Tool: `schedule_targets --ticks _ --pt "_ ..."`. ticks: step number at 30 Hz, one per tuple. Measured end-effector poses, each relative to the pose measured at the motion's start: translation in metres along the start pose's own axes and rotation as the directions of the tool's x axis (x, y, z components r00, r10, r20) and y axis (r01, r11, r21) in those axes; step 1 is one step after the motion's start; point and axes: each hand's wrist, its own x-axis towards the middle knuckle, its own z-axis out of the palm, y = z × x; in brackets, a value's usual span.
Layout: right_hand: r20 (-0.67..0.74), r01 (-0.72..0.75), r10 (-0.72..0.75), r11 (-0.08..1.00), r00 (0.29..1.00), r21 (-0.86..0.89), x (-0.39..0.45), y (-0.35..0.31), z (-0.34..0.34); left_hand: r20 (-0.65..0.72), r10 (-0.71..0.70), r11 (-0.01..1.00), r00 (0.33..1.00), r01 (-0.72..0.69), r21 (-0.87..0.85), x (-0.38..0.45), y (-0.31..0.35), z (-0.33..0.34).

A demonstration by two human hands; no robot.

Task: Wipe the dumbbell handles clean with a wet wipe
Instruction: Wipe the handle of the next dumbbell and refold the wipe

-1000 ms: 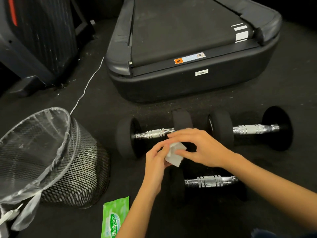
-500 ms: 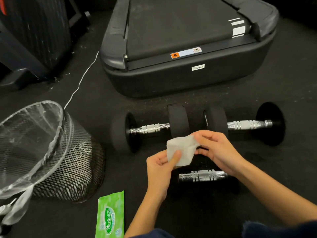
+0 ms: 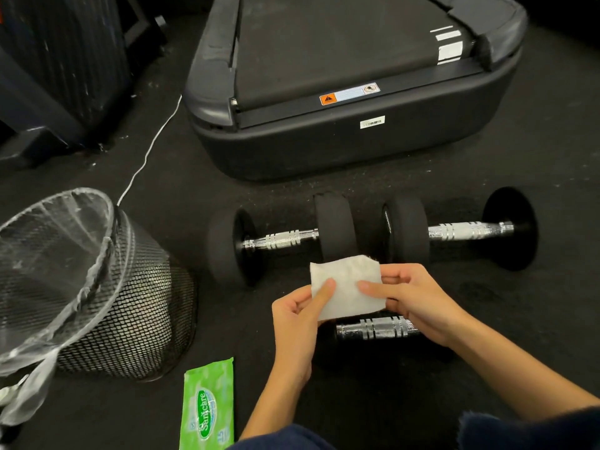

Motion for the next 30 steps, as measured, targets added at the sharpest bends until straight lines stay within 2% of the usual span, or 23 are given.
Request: schedule_targets --ticks 4,7,9,12,14,18,24,30 --pt "0.141 0.019 0.0 0.991 0.99 -0.133 -0.001 -0.018 -0.01 0.197 -0.018 1.0 0.98 0.015 0.014 0.006 0.008 -0.009" --pt "0.234 0.013 0.055 0.96 0.971 -0.28 0.0 -0.03 -0.018 0.319 0.031 0.985 0.947 -0.084 0.151 0.01 0.016 -0.013" --pt "0.233 0.006 0.056 0.967 0.971 -0.256 0.001 -0.031 -0.021 0.345 0.057 0.975 0.937 -0.127 0.183 0.009 0.018 -0.011" --pt "0.231 -0.064 0.056 0.998 0.971 0.025 -0.001 -0.022 -0.019 0.269 0.051 0.993 0.962 -0.077 0.089 0.005 0.015 -0.004" --pt "0.218 -0.117 0.088 0.985 0.972 0.125 -0.003 -0.013 -0.014 0.209 0.031 0.999 0.977 -0.038 0.031 0.002 0.009 -0.002" --pt "0.13 -0.167 0.154 0.981 0.979 0.1 -0.009 0.0 -0.01 0.129 0.047 0.997 0.99 -0.054 0.048 -0.001 -0.001 -0.003" --pt "0.105 -0.049 0.053 0.998 0.993 -0.037 -0.014 0.001 -0.01 0.157 -0.016 0.997 0.987 0.005 0.073 -0.001 0.0 -0.007" --pt "0.096 -0.048 0.038 0.994 0.995 0.1 -0.012 0.0 -0.011 0.23 0.079 0.997 0.97 -0.074 -0.029 0.001 0.003 -0.008"
